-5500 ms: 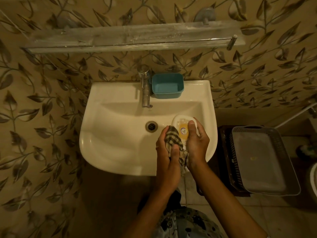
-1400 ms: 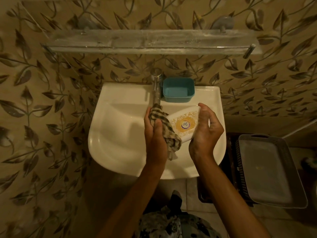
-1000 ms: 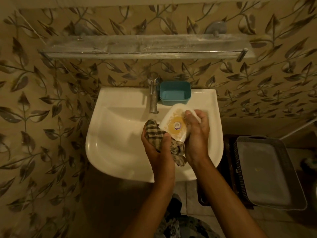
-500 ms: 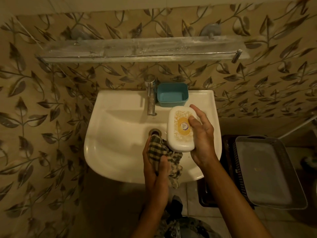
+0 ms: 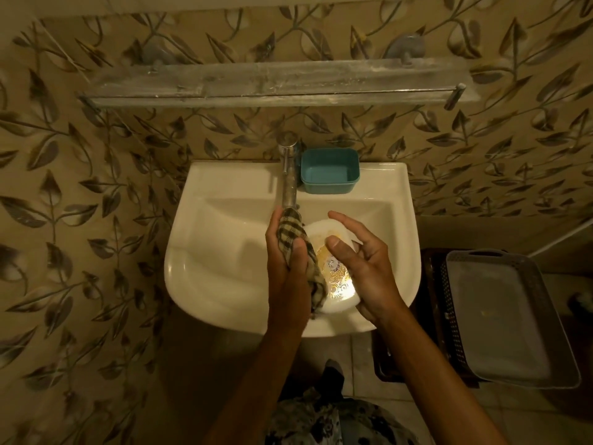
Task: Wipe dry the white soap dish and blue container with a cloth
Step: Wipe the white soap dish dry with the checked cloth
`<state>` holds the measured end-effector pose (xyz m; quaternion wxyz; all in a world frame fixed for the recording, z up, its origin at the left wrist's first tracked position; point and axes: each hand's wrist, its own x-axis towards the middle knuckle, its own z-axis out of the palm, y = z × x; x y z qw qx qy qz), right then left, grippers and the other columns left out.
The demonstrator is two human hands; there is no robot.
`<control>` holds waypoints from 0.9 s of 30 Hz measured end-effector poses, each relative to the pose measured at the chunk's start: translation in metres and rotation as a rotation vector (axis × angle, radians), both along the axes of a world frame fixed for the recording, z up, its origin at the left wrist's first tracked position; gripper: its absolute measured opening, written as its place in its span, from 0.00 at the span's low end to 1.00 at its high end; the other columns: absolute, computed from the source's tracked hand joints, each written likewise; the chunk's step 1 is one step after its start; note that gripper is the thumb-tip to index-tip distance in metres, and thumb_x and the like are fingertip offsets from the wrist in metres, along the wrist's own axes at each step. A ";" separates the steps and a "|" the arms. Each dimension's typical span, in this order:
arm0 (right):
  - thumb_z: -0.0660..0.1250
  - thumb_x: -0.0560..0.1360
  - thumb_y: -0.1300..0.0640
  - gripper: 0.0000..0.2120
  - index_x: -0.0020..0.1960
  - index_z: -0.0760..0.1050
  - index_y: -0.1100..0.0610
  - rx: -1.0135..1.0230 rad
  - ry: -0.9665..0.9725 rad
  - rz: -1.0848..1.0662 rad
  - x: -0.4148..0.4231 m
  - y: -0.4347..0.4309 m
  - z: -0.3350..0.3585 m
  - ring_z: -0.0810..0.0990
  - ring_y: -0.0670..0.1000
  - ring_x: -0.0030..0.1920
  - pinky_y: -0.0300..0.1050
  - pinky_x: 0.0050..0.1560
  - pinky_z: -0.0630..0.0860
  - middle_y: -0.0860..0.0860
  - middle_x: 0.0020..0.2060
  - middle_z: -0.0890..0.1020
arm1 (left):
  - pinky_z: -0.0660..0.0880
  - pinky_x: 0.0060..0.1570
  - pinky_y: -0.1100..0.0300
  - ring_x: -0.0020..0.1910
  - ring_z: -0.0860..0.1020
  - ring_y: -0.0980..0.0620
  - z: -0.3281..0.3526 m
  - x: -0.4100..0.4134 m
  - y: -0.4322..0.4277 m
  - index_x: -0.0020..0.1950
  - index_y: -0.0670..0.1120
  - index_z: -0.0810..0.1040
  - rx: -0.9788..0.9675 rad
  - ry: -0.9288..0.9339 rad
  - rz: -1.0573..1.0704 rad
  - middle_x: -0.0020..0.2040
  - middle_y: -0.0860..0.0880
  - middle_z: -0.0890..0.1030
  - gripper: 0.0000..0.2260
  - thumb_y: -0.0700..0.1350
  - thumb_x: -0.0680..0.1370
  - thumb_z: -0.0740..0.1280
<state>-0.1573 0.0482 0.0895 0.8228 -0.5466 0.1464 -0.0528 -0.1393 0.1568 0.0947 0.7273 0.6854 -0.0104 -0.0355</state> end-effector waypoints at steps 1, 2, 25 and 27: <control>0.66 0.75 0.64 0.18 0.64 0.75 0.53 0.006 0.000 -0.057 0.002 0.000 0.000 0.85 0.53 0.48 0.45 0.44 0.81 0.54 0.47 0.86 | 0.73 0.63 0.56 0.65 0.72 0.60 -0.002 -0.009 -0.002 0.70 0.61 0.59 0.009 -0.009 -0.014 0.69 0.53 0.69 0.23 0.47 0.76 0.57; 0.66 0.75 0.64 0.18 0.63 0.76 0.53 0.024 0.008 -0.125 0.003 -0.001 0.000 0.84 0.54 0.48 0.48 0.46 0.82 0.55 0.48 0.85 | 0.74 0.60 0.62 0.63 0.72 0.64 -0.005 -0.022 -0.005 0.71 0.61 0.58 0.010 -0.001 -0.029 0.68 0.56 0.69 0.24 0.48 0.76 0.57; 0.68 0.74 0.62 0.16 0.60 0.70 0.52 0.017 0.062 -0.222 -0.005 -0.002 0.002 0.85 0.54 0.45 0.46 0.39 0.82 0.56 0.46 0.85 | 0.74 0.57 0.66 0.63 0.71 0.64 -0.008 -0.056 -0.010 0.74 0.63 0.53 0.031 0.075 -0.077 0.72 0.54 0.65 0.27 0.50 0.76 0.57; 0.69 0.73 0.61 0.16 0.58 0.70 0.52 0.020 0.042 -0.153 -0.010 0.000 0.001 0.85 0.55 0.44 0.46 0.38 0.81 0.55 0.44 0.85 | 0.73 0.63 0.57 0.65 0.71 0.61 0.001 -0.028 -0.007 0.71 0.65 0.56 0.067 0.042 -0.083 0.71 0.54 0.65 0.25 0.50 0.75 0.56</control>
